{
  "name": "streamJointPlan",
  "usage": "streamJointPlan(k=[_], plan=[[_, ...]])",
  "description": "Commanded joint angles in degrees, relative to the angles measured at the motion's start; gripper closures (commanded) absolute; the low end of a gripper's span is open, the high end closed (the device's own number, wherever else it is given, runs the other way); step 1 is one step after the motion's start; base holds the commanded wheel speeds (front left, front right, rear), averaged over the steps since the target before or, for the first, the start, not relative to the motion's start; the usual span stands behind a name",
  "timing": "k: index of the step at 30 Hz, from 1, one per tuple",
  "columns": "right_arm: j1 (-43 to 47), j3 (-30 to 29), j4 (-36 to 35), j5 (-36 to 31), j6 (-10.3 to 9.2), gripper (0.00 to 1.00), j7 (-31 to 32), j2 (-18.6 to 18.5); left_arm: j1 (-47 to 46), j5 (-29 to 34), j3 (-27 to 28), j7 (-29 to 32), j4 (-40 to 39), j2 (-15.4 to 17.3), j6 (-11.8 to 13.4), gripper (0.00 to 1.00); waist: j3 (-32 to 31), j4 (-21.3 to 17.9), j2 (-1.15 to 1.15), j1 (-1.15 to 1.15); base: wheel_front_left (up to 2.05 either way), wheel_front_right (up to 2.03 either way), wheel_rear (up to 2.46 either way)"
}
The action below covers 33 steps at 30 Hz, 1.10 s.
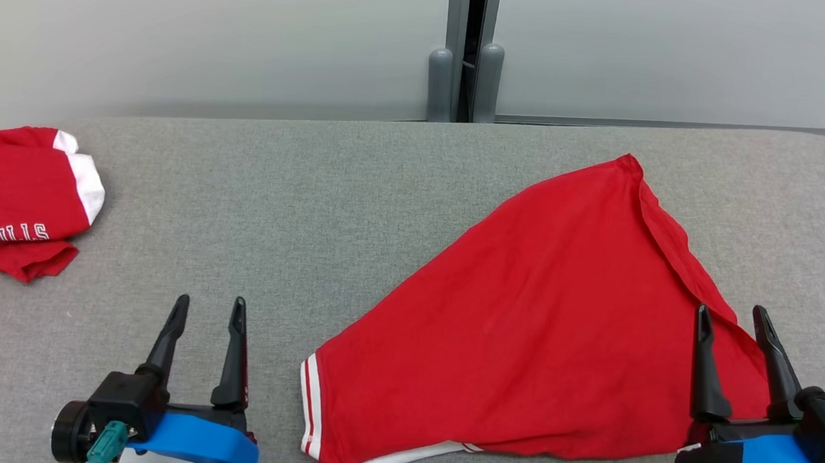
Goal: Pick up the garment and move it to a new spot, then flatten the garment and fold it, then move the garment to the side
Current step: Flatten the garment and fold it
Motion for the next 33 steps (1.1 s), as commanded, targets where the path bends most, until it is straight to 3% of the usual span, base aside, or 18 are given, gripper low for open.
streamJointPlan(k=[1,14,31,32,33], plan=[[0.9,0.1,0.2,-0.1,-0.02,0.00,0.0,0.3,0.6,0.4,-0.3,0.0,0.2,0.2,-0.4,0.00,-0.3,0.1,0.00,0.01,0.00,0.00,0.00],[2.0,0.2,1.4,0.2,-0.02,0.00,0.0,0.2,2.4,0.8,-10.6,0.0,10.1,0.2,-4.8,0.00,-1.2,0.7,0.00,0.01,0.00,0.00,0.00],[0.9,1.1,3.1,0.7,-0.02,0.00,0.0,-0.2,-0.9,-3.3,-18.5,0.0,21.5,0.2,-5.4,0.00,-0.6,0.1,0.00,0.01,0.00,0.00,0.00],[0.8,1.1,3.1,0.7,-0.02,0.00,0.0,-0.2,-1.1,-3.7,-19.0,0.0,21.8,0.2,-5.5,0.09,-0.6,0.1,0.00,0.01,0.00,0.00,0.00],[0.8,1.0,3.1,0.7,-0.02,0.00,0.0,-0.1,-1.5,-4.0,-19.5,0.0,22.1,0.2,-5.5,0.51,-0.6,0.0,0.00,0.01,0.00,0.00,0.00]])
